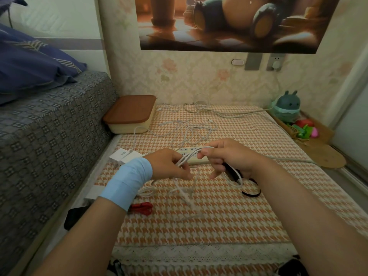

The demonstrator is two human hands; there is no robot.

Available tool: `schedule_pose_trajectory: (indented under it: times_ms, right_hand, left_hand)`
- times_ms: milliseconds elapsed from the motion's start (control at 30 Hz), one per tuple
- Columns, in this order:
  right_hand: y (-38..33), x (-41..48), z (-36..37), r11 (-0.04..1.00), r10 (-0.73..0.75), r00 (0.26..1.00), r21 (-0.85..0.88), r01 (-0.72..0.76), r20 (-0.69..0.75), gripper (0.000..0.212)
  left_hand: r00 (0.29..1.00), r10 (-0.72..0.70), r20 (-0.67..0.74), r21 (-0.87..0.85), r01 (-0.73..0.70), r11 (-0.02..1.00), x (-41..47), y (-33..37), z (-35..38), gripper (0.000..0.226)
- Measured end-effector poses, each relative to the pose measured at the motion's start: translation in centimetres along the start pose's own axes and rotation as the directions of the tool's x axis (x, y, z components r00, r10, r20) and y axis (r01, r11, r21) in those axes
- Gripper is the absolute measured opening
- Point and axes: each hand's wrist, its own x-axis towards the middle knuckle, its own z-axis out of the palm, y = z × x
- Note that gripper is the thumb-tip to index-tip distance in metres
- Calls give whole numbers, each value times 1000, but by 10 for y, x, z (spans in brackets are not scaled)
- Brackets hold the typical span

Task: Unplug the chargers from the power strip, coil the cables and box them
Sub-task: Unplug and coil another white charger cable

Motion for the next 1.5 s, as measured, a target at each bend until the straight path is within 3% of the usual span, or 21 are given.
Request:
schedule_pose_trajectory:
  times_ms: [133,233,333,400,467,533,600,667,733,800,900,967,1000,1100,1167,1233,1267,1333,1400,1500]
  right_hand:
    - [4,2,3,999,-17,990,-37,12,-143,26]
    - [6,4,8,1000,0,971,-24,-5,-239,25]
    - [5,4,3,1000,21,943,19,-15,-332,26]
    - [3,4,0,999,9,935,37,5,-355,26]
    - [3,6,2,998,-14,921,55,38,-389,27]
    - [5,8,5,997,-24,896,57,55,-444,27]
    - [8,11,5,992,-13,869,101,73,-495,27]
    - [8,11,-2,976,13,844,192,106,-536,25]
    - [7,10,-9,961,30,843,246,122,-537,25]
    - [8,9,-12,960,38,851,256,115,-525,26]
    - [9,10,-10,957,34,846,260,125,-532,26]
    - [9,11,-6,961,31,832,246,128,-554,26]
    - [8,12,-4,962,41,824,245,121,-565,26]
    - [9,12,-2,957,85,807,274,97,-584,27]
    - [9,11,-6,952,106,794,292,93,-599,26]
    - [9,10,-10,950,116,783,299,93,-612,26]
    - [9,10,-11,953,117,782,292,86,-612,26]
    - [11,11,-12,959,124,796,279,58,-592,26]
    - [12,12,-10,953,147,818,301,33,-556,23]
    - [10,14,-6,942,163,836,334,25,-524,21]
  left_hand:
    - [991,-64,119,37,60,997,1,-1,-6,8]
    - [988,-125,93,129,112,985,8,-3,-6,8]
    - [989,-125,-74,-68,120,990,10,-3,-7,25]
    - [983,-128,-129,-233,96,968,10,-5,-10,23]
    - [994,-89,-58,-262,71,963,9,-8,-13,18]
    - [997,-56,59,-207,67,976,7,-12,-11,27]
    - [996,-17,87,-129,28,991,8,-16,-7,34]
    - [1000,2,-15,-83,-3,997,9,-19,-3,35]
    - [988,-52,-149,-193,23,981,11,-28,-2,31]
    - [969,-166,-183,-452,67,890,13,-36,-4,31]
    - [927,-345,-147,-819,81,567,14,-30,-7,19]
    - [882,-438,-173,-921,13,390,17,-22,-8,19]
    - [854,-478,-205,-928,-15,371,18,-22,-8,17]
    - [857,-481,-186,-827,128,547,12,-29,-13,20]
    - [907,-409,-103,-554,289,781,3,-32,-16,31]
    - [933,-333,-139,-213,300,930,-2,-31,-13,27]
    - [934,-292,-204,-122,272,954,-1,-32,-11,22]
    - [906,-244,-346,-114,217,969,3,-34,-8,14]
    - [860,-180,-478,-171,111,979,8,-37,-4,30]
    - [709,166,-685,105,-129,986,6,-25,5,52]
